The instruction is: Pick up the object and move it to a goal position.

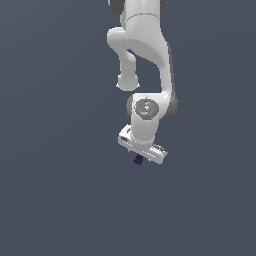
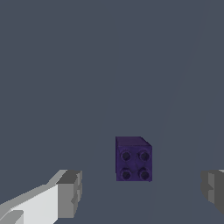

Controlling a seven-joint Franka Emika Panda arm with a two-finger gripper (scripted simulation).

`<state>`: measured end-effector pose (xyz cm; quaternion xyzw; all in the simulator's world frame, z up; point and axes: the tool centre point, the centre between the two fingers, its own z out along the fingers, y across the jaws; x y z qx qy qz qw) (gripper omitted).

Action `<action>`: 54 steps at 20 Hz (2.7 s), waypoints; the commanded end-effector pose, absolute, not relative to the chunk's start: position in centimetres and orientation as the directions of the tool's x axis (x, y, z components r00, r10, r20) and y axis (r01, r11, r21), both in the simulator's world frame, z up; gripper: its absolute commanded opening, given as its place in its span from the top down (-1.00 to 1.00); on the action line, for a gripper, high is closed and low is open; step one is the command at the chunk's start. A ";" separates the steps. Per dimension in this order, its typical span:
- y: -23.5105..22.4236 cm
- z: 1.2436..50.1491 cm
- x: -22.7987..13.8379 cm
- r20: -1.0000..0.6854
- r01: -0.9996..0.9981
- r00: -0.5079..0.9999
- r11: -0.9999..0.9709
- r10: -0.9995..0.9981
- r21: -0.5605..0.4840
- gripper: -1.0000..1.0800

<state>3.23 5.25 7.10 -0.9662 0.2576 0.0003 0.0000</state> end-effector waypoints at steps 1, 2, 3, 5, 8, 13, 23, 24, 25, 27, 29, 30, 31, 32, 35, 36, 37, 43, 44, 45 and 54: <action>5.2 6.6 3.2 -0.001 -0.498 0.867 -0.867 -0.498 0.000 -0.92; 5.3 6.3 3.2 -0.001 -0.498 0.867 -0.867 -0.498 0.000 -0.92; 5.2 5.8 3.2 -0.001 -0.499 0.867 -0.867 -0.499 0.000 -0.92; 5.2 4.8 3.2 -0.001 -0.500 0.866 -0.866 -0.500 0.000 -0.92; 5.2 3.2 3.1 0.000 -0.501 0.865 -0.865 -0.501 0.000 -0.92; 5.2 2.2 3.2 0.000 -0.502 0.865 -0.865 -0.502 0.000 -0.92; 5.2 2.2 3.3 0.000 -0.502 0.865 -0.865 -0.502 0.000 1.00; 5.2 2.2 3.3 0.000 -0.502 0.865 -0.865 -0.502 0.000 1.00; 5.3 2.2 3.2 0.000 -0.502 0.865 -0.865 -0.502 0.000 1.00; 5.3 2.3 3.2 0.000 -0.502 0.865 -0.865 -0.502 0.000 1.00; 5.3 2.6 3.1 0.000 -0.502 0.865 -0.865 -0.502 0.000 1.00; 5.3 2.8 3.0 0.000 -0.502 0.865 -0.865 -0.502 0.000 1.00; 5.4 3.0 3.0 0.000 -0.502 0.865 -0.865 -0.502 0.000 1.00; 5.4 3.3 2.8 0.000 -0.502 0.865 -0.865 -0.502 0.000 1.00; 5.6 4.5 2.4 0.000 -0.502 0.865 -0.865 -0.502 -0.001 1.00; 5.7 5.0 2.2 0.000 -0.502 0.865 -0.865 -0.502 -0.001 1.00; 5.8 5.5 2.1 0.000 -0.502 0.865 -0.865 -0.502 -0.001 1.00; 6.5 9.8 0.5 -0.001 -0.502 0.865 -0.865 -0.502 -0.001 1.00; 6.7 10.7 0.2 -0.001 -0.502 0.865 -0.865 -0.502 -0.001 1.00; 6.8 11.6 -0.1 -0.001 -0.502 0.865 -0.865 -0.502 -0.001 1.00; 7.8 17.6 -1.9 -0.001 -0.503 0.864 -0.864 -0.503 -0.001 1.00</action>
